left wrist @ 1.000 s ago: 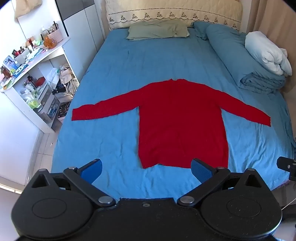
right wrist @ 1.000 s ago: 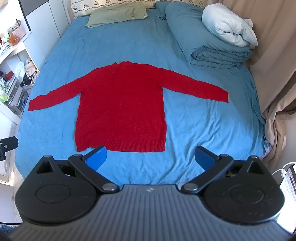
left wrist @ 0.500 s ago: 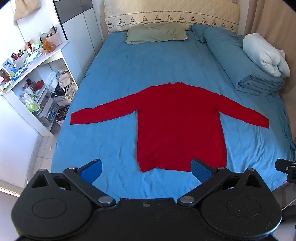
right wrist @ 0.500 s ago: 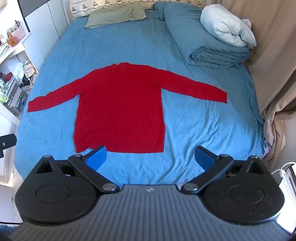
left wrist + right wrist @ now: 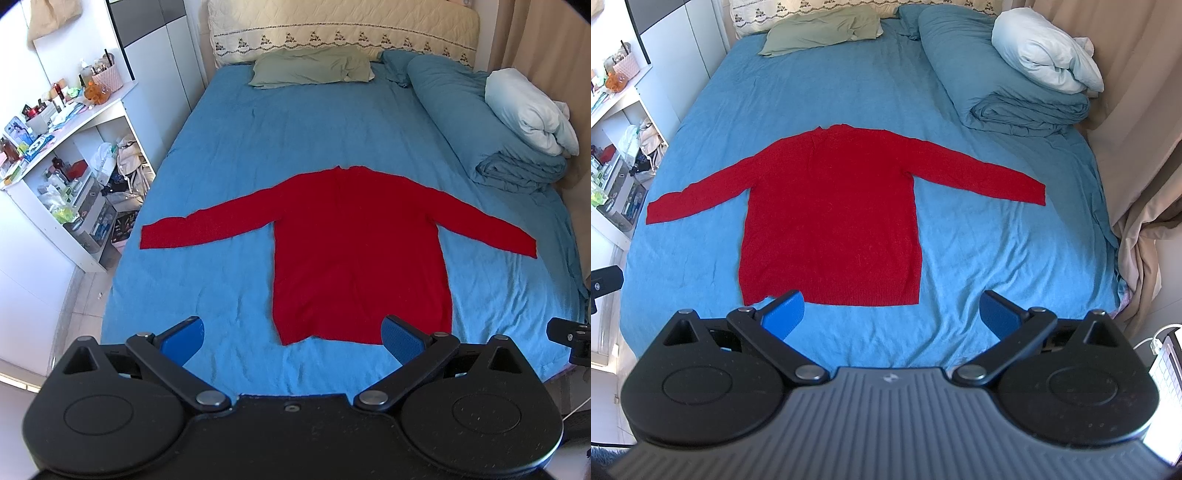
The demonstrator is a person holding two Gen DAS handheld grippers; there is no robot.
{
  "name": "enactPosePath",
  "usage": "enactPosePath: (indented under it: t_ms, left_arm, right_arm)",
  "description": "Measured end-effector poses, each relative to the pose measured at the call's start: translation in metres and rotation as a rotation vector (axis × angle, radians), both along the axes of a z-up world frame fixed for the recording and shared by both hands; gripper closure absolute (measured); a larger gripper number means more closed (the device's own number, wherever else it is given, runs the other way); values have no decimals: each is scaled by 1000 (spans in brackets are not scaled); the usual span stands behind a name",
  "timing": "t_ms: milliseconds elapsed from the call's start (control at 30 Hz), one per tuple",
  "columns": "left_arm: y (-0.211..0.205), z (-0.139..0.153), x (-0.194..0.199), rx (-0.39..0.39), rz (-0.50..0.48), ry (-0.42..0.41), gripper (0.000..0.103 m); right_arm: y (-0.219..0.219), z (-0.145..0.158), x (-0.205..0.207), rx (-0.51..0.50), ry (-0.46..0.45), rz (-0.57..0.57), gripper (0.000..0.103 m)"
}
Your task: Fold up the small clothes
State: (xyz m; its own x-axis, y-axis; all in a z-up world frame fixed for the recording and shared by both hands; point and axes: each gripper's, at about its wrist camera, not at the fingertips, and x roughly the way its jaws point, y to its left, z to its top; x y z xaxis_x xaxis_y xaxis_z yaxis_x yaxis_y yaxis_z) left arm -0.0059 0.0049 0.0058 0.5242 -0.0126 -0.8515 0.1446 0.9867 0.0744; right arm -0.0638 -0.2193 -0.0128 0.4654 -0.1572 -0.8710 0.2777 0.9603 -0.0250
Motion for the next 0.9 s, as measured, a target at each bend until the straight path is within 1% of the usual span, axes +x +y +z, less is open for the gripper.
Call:
enactPosePath:
  t_ms: [900]
  left_arm:
    - [3, -2, 2, -6, 4, 2, 0]
  right_arm:
    - [0, 2, 1, -7, 2, 1, 0]
